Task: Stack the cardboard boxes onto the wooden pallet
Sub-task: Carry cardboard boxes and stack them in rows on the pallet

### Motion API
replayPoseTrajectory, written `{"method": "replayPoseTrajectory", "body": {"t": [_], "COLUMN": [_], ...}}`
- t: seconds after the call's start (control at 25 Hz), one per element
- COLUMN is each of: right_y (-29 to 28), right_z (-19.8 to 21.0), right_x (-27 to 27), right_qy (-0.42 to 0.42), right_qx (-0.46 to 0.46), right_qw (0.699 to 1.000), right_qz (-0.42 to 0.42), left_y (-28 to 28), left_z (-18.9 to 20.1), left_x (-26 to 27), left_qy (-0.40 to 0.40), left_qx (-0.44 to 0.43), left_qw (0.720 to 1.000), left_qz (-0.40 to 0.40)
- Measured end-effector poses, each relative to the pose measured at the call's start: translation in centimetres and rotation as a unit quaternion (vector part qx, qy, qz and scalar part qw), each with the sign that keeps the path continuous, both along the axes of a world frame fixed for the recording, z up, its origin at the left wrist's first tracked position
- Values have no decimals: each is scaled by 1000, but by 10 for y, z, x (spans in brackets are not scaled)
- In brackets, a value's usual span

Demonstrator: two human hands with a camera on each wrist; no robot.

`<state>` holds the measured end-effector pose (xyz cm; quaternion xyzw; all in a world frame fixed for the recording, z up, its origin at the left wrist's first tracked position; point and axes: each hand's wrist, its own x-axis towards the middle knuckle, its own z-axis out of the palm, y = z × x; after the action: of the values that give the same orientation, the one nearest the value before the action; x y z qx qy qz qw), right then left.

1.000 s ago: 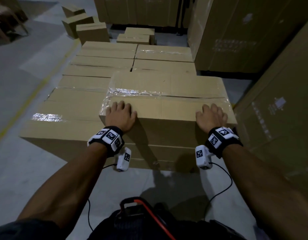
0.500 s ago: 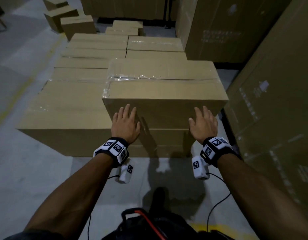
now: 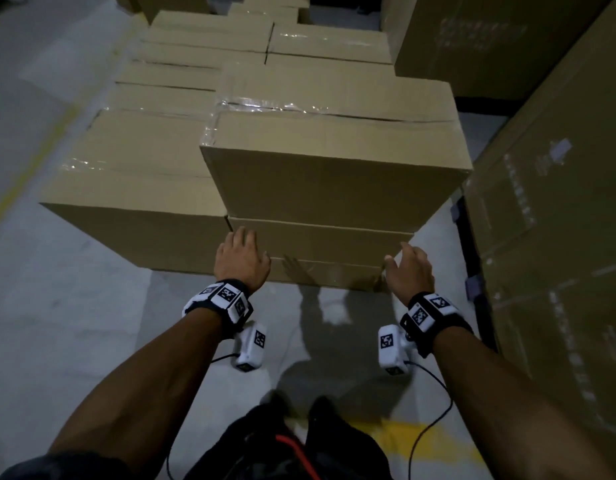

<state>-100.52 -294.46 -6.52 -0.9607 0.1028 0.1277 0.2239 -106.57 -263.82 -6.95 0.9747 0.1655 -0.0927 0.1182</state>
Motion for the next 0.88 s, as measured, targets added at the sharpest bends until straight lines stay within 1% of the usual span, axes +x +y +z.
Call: {"method": "replayPoseTrajectory", "body": {"t": [0.04, 0.12, 0.24, 0.32, 0.4, 0.48, 0.56, 0.64, 0.76, 0.84, 0.88], "right_y": [0, 0, 4, 7, 7, 5, 2, 0, -5, -9, -11], "right_z": [-7, -26, -62, -89, -117, -145, -174, -198, -221, -228, -231], "right_x": [7, 13, 30, 50, 71, 95, 115, 133, 151, 158, 159], "right_qy": [-2, -17, -77, -129, -184, -244, -311, -365, -429, -449, -450], "right_qx": [21, 68, 141, 181, 224, 242, 262, 285, 325, 344, 353], "right_qw": [1000, 996, 979, 958, 932, 906, 871, 841, 806, 792, 790], "right_qz": [-7, -53, -125, -181, -216, -248, -277, -279, -245, -230, -220], "left_y": [1, 4, 13, 19, 28, 37, 47, 58, 73, 82, 85], "left_z": [-8, -24, -55, -76, -99, -122, -148, -170, -202, -220, -228], "left_x": [3, 8, 21, 35, 51, 71, 92, 111, 134, 146, 150], "left_qy": [-10, -18, -76, -128, -205, -285, -358, -425, -494, -518, -531], "left_qx": [-5, -34, -88, -120, -142, -154, -147, -137, -104, -88, -87], "left_qw": [1000, 998, 984, 968, 946, 920, 895, 870, 843, 830, 823], "left_qz": [18, 57, 133, 181, 208, 219, 222, 209, 186, 187, 185]}}
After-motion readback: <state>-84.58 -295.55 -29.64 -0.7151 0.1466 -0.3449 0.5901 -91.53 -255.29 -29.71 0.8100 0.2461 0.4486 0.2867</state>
